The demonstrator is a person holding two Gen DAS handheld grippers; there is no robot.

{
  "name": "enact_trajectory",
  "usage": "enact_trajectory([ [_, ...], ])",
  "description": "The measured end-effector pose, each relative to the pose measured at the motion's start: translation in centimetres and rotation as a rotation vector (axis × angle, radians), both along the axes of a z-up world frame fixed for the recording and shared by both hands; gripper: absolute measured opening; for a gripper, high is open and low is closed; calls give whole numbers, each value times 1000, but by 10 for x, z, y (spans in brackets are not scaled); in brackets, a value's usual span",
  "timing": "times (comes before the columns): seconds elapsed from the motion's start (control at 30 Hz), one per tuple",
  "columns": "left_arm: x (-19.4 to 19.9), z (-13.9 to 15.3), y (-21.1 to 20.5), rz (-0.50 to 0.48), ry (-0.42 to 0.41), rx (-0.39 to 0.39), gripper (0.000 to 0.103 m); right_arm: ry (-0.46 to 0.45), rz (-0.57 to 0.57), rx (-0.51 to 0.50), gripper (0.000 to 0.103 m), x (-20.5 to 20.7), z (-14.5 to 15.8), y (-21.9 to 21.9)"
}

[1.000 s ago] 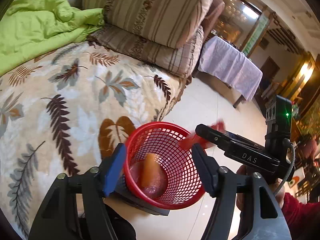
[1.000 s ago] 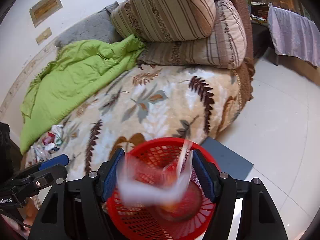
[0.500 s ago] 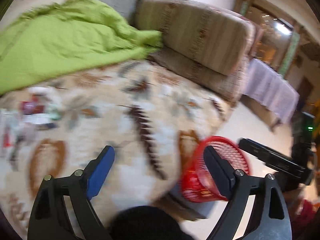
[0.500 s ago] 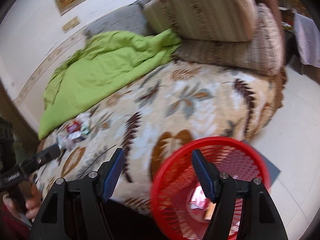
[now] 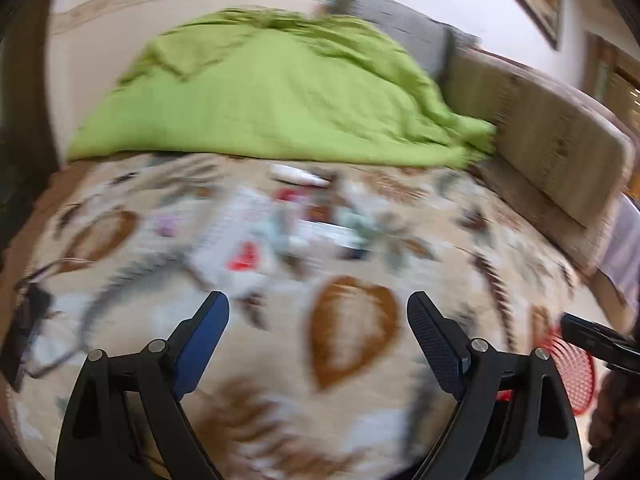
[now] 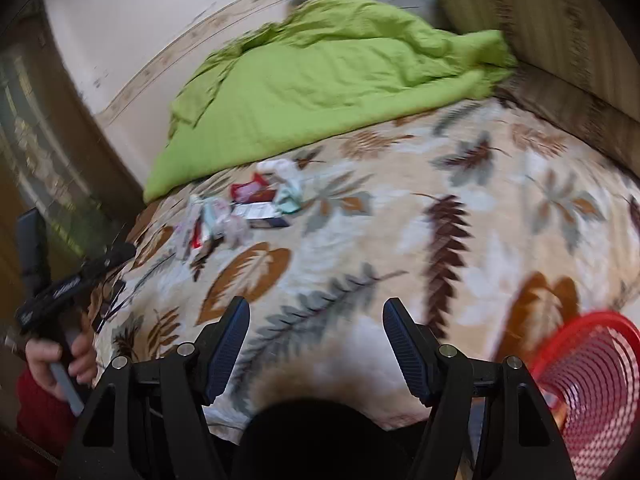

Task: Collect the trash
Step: 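Return to the bed and grasp the white medicine box with the left tool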

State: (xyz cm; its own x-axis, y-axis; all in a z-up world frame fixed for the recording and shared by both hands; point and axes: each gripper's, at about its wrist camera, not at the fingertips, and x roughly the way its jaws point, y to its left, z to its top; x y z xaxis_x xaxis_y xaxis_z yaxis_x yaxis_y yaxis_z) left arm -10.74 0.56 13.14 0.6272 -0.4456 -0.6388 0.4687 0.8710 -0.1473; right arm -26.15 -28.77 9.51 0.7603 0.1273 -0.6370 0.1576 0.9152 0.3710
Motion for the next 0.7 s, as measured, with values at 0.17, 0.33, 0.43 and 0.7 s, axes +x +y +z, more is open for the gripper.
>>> enact_trajectory([
  [0.17, 56, -18, 28, 14, 41, 31, 90, 21, 45, -16, 74, 24, -4, 19],
  [0.33, 104, -43, 16, -46, 76, 96, 90, 39, 57, -37, 74, 33, -5, 23],
  [0.43, 131, -58, 9, -55, 92, 119, 90, 58, 48, -52, 74, 35, -8, 17],
  [0.7, 167, -92, 0, -81, 177, 54, 66, 92, 50, -51, 74, 52, -16, 12],
])
